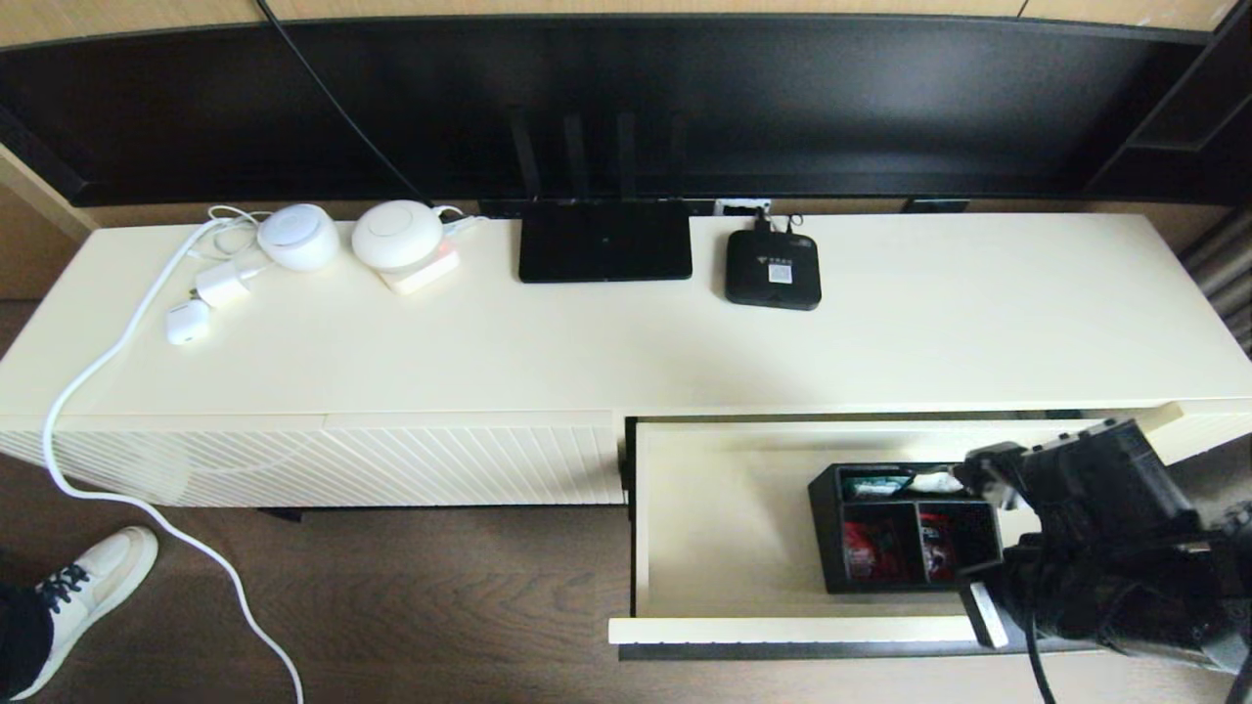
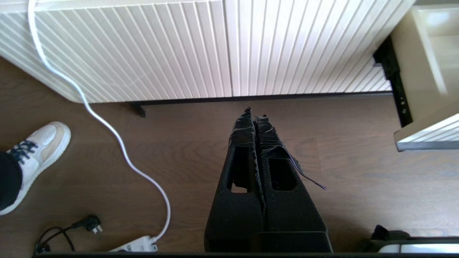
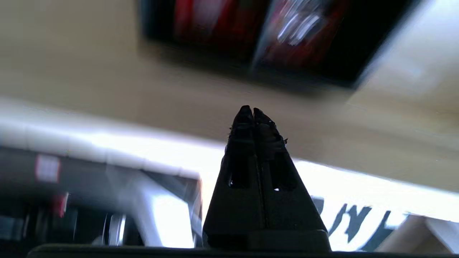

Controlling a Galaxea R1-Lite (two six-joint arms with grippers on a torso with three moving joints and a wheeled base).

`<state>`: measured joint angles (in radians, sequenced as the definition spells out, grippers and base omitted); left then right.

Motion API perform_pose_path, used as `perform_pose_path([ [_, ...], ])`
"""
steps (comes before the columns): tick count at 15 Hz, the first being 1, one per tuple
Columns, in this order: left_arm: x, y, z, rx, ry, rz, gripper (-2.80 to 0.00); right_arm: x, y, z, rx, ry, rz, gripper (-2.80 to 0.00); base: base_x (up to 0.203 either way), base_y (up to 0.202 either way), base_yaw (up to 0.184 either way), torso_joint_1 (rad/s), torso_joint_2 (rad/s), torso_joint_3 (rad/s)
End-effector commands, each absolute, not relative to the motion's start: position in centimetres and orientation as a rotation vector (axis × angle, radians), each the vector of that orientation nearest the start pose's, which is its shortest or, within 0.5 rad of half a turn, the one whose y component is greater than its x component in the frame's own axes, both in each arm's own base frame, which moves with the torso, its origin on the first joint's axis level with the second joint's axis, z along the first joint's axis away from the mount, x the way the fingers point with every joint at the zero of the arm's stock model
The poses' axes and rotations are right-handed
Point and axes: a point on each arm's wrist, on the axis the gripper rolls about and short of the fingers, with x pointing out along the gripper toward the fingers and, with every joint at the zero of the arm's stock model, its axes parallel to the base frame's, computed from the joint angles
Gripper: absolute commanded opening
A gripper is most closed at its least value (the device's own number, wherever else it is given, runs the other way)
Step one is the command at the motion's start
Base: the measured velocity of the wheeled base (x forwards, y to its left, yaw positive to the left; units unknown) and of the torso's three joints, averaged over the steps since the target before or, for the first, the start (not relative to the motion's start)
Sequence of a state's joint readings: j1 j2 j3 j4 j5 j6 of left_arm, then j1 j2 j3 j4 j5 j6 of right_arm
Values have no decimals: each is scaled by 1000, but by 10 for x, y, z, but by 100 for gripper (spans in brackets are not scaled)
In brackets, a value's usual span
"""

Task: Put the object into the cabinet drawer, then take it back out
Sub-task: Open the drawer, then take the storage box out of the drawer and put it on the table

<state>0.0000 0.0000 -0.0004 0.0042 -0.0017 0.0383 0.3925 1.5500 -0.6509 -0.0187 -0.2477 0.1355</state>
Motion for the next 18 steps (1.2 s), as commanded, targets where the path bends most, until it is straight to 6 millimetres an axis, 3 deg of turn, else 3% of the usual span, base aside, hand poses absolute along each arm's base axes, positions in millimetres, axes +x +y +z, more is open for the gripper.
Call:
perform_pose_path([
  [1,-23,0,75,38,5,-2,-280,213,79,145,-127,776,59,-280,0,0,0,0,0,0],
  [4,-23,0,75,38,4,-2,-280,217,68,155,-83,746,9,-280,0,0,0,0,0,0],
  [6,-23,0,75,38,5,-2,-280,217,66,151,-43,805,-26,-280,0,0,0,0,0,0],
  [7,-23,0,75,38,4,-2,-280,216,66,148,-29,850,-38,-149,0,0,0,0,0,0],
  [8,-23,0,75,38,4,-2,-280,217,66,149,8,870,-39,0,0,0,0,0,0,0],
  [12,-23,0,75,38,5,-2,-280,217,69,153,96,928,-31,0,0,0,0,0,0,0],
  [18,-23,0,75,38,6,-2,-280,235,77,124,133,1052,-44,0,0,0,0,0,0,0],
])
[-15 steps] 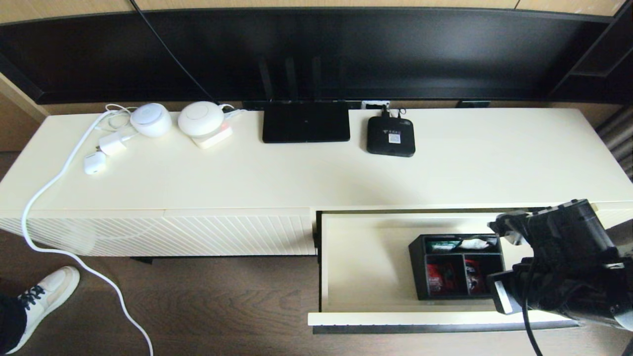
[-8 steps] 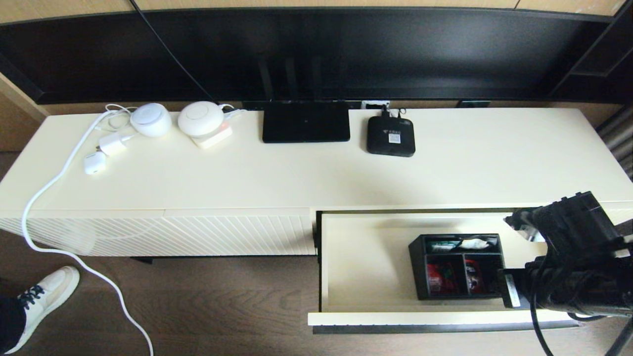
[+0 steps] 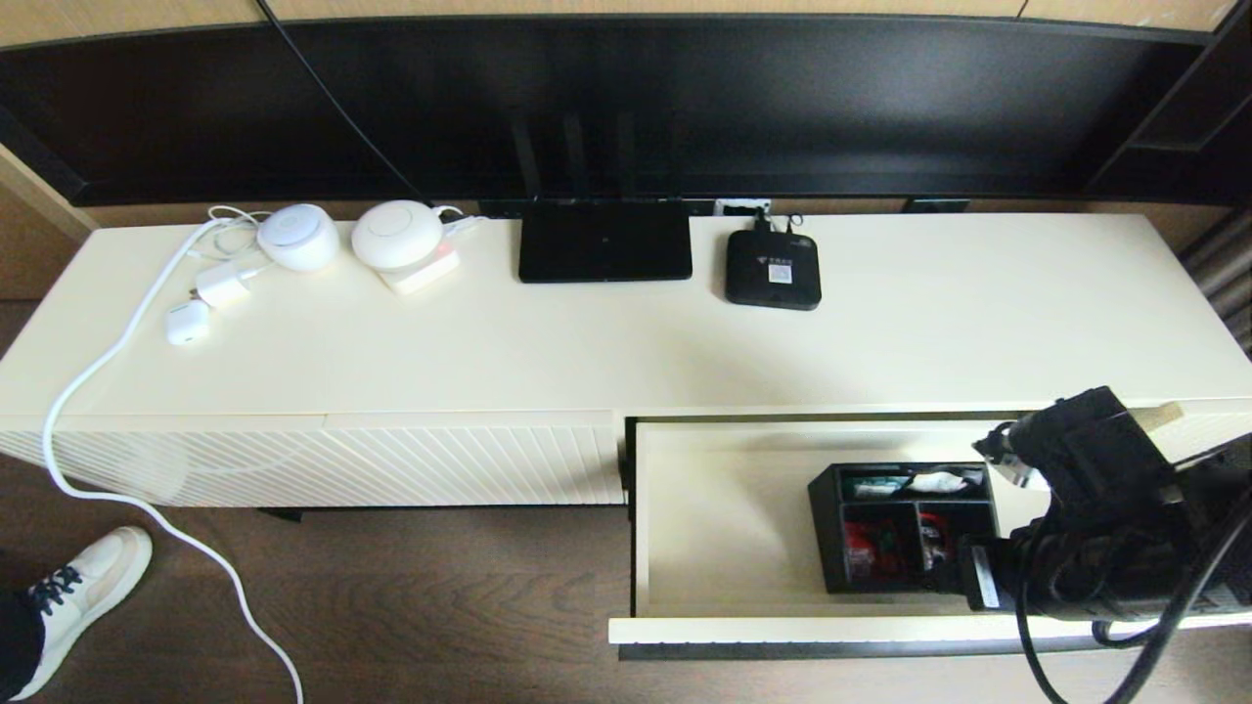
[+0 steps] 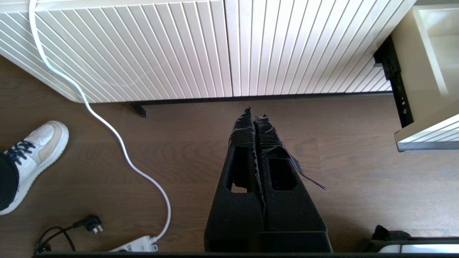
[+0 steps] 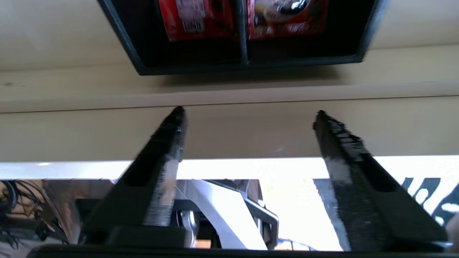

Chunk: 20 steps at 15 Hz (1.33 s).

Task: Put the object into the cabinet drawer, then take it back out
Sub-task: Take the storage box out of the drawer and put it on the table

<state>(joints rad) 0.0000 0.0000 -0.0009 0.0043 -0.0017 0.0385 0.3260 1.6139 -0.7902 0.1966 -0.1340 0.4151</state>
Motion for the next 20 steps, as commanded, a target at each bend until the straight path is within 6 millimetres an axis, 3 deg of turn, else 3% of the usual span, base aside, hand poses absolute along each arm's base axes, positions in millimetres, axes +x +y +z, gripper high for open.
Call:
perform_pose_path([
  [1,-23,0,75,38,6,-2,-280,238,78,121,129,1062,-44,0,0,0,0,0,0,0],
  [11,-23,0,75,38,3,-2,-280,270,89,102,113,1083,-47,0,0,0,0,0,0,0],
  [20,-23,0,75,38,3,-2,-280,278,89,95,45,1078,-13,0,0,0,0,0,0,0],
])
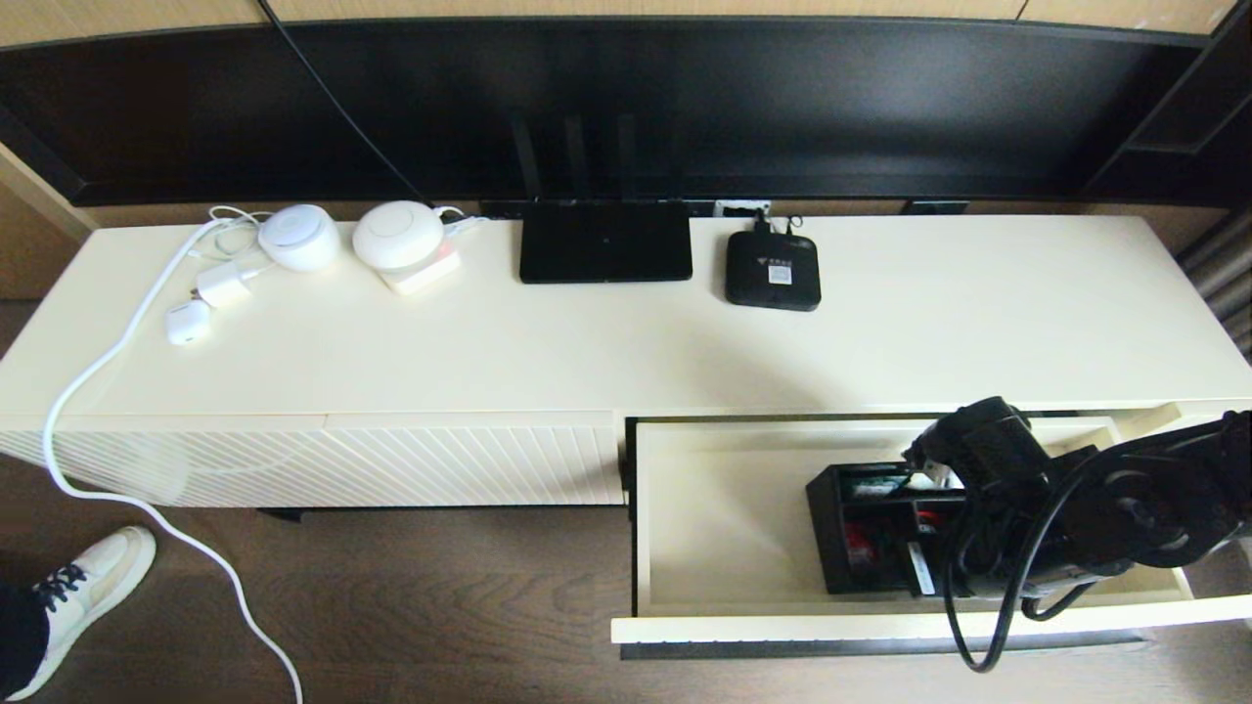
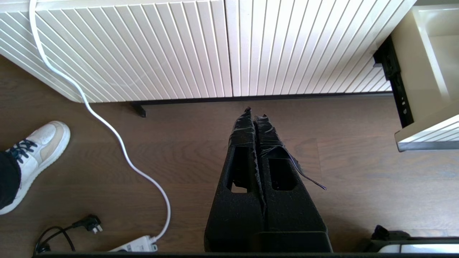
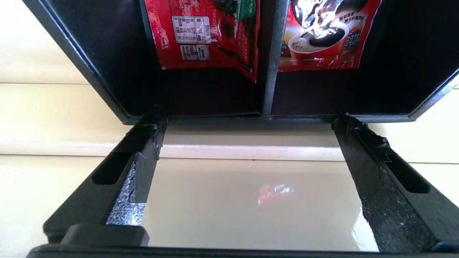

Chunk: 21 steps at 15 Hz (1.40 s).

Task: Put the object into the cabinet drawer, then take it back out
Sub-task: Take the storage box out of the drawer and put it on the table

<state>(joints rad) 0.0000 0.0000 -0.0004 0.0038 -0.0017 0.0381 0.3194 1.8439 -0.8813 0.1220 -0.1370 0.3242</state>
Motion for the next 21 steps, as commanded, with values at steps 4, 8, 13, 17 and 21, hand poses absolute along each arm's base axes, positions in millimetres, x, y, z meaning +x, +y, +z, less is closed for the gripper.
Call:
perform_pose_path([
  [4,-23,0,75,38,4,-2,-280,278,89,94,43,1071,-12,0,0,0,0,0,0,0],
  [8,-23,0,75,38,5,-2,-280,276,88,97,38,1057,-26,-280,0,0,0,0,0,0],
  [13,-23,0,75,38,5,-2,-280,272,87,95,36,1078,-22,-280,0,0,0,0,0,0],
  [17,-23,0,75,38,4,-2,-280,272,87,97,39,1070,-20,-280,0,0,0,0,0,0],
  [21,-23,0,75,38,5,-2,-280,267,88,107,42,1032,-8,-280,0,0,0,0,0,0],
])
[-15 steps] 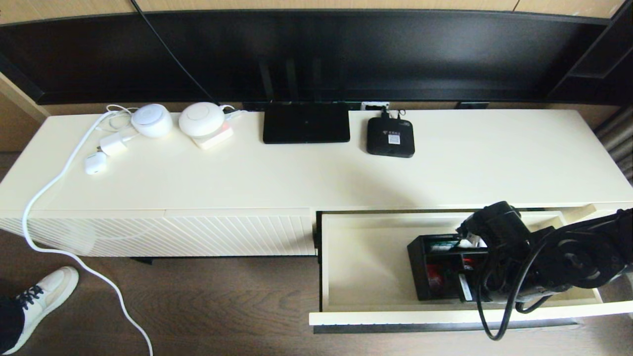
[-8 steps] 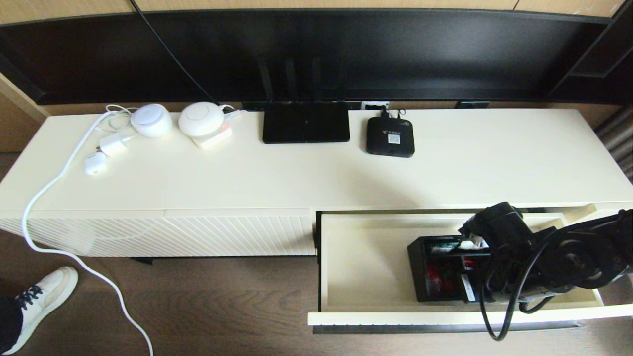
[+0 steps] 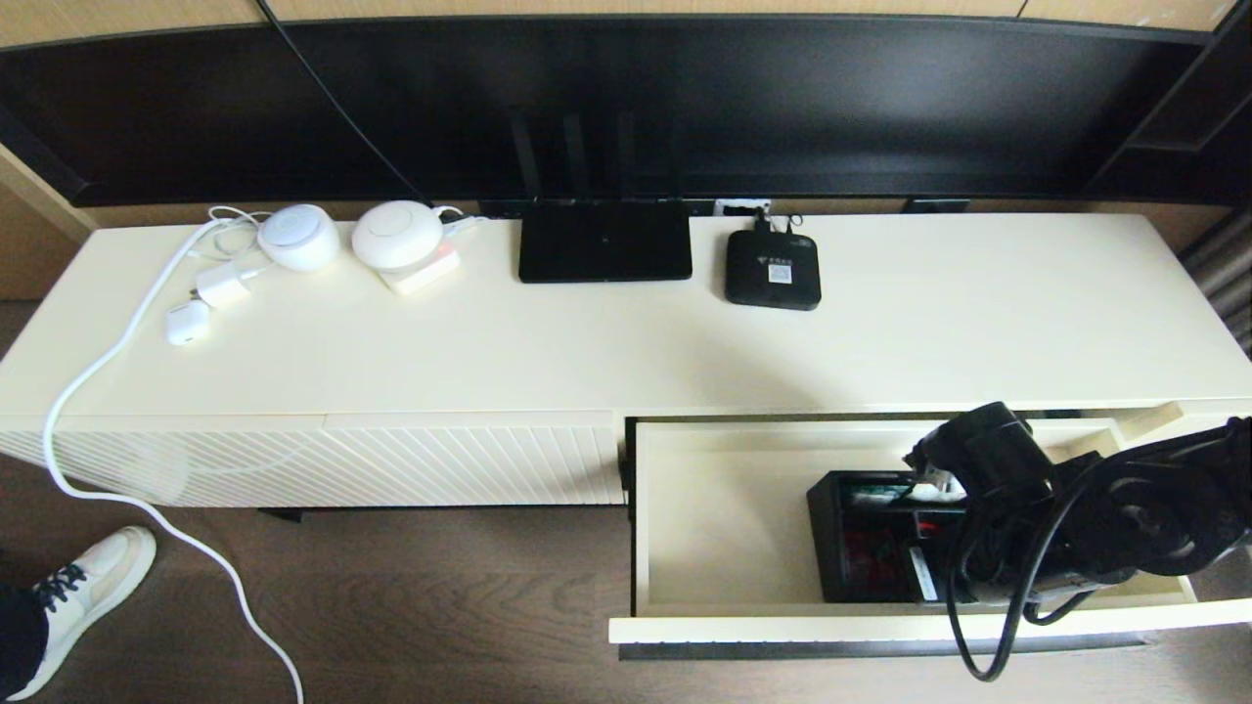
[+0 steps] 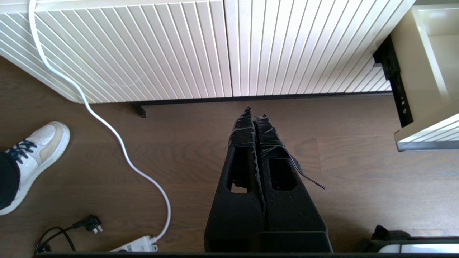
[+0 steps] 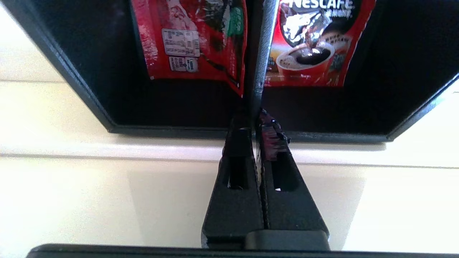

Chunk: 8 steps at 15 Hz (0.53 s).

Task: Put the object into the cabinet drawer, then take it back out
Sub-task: Take the storage box out of the drawer and put it on the table

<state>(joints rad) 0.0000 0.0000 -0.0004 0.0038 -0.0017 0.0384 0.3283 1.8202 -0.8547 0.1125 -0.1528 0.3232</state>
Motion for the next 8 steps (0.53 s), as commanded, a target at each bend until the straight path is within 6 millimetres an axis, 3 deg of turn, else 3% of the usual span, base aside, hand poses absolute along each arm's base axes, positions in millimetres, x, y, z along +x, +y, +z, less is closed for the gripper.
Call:
perform_pose_path([
  [1,-23,0,75,38,4,-2,-280,266,88,109,42,1025,-7,-280,0,0,0,0,0,0],
  [8,-23,0,75,38,4,-2,-280,258,84,130,61,954,0,-280,0,0,0,0,0,0],
])
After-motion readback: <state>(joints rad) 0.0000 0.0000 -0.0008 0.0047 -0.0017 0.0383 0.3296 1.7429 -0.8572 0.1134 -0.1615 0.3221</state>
